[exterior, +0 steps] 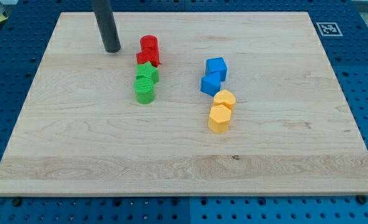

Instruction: Move your arm below the green circle

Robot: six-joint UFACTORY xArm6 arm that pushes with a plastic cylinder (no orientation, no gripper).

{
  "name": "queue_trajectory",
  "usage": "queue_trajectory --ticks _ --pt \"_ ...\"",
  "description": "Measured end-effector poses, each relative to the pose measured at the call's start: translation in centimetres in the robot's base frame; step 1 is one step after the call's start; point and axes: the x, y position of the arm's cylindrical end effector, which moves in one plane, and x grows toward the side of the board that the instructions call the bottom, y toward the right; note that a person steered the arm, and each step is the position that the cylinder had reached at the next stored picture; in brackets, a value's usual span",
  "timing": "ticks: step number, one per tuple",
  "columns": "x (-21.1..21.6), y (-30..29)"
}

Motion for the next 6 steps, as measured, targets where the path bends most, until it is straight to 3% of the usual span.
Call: queue_trajectory --ticks 2,3,6 --pt "0.5 0.0" --pt "3.4 -0.2" --pt "18.1 -0.2"
